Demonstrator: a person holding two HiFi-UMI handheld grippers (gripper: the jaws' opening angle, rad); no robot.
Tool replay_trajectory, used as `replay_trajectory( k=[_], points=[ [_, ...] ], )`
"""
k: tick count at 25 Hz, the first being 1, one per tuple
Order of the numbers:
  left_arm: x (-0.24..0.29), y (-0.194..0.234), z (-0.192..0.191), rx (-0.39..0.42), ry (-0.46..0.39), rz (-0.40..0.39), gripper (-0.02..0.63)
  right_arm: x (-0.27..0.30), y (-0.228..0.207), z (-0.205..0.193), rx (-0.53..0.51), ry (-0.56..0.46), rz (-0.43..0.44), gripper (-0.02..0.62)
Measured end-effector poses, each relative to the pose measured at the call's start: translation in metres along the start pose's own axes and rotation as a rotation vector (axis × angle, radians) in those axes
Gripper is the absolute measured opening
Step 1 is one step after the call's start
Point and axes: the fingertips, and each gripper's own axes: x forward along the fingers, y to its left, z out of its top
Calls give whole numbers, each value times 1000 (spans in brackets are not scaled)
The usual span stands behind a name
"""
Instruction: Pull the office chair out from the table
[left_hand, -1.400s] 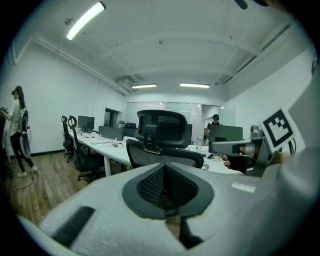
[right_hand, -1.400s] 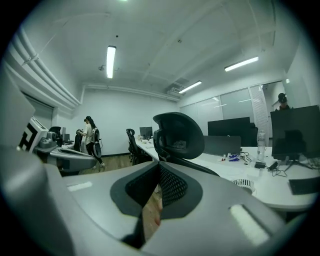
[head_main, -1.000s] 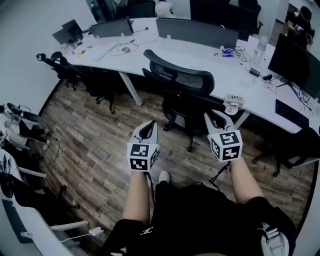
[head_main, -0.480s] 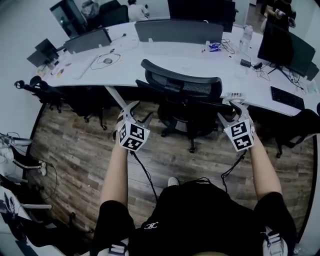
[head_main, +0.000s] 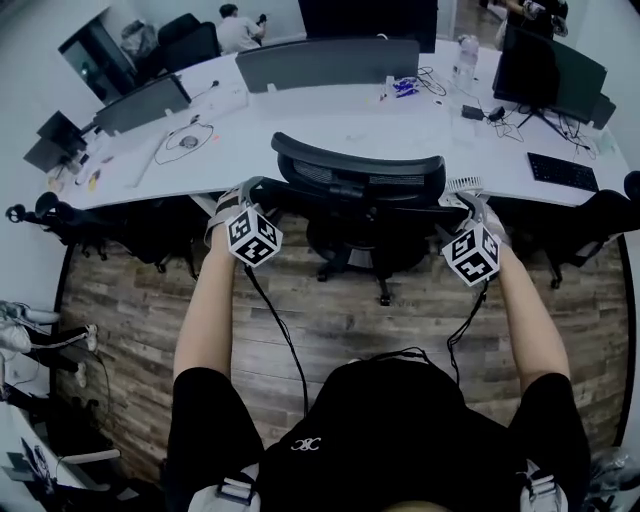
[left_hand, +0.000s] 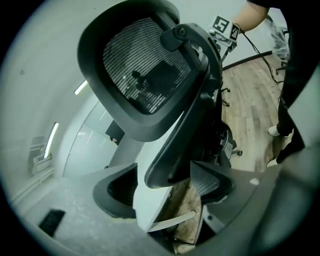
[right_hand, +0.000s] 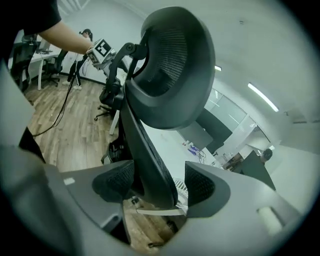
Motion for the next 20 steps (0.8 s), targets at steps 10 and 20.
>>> replay_trajectory(
  k=[10,20],
  points=[
    [50,8,-7,114,38,-44,267,22,6,-10,-131,145,-46,238],
    [34,-4,-9,187,33,-52,229,14,11,-16,-115,164,-47,239]
  ],
)
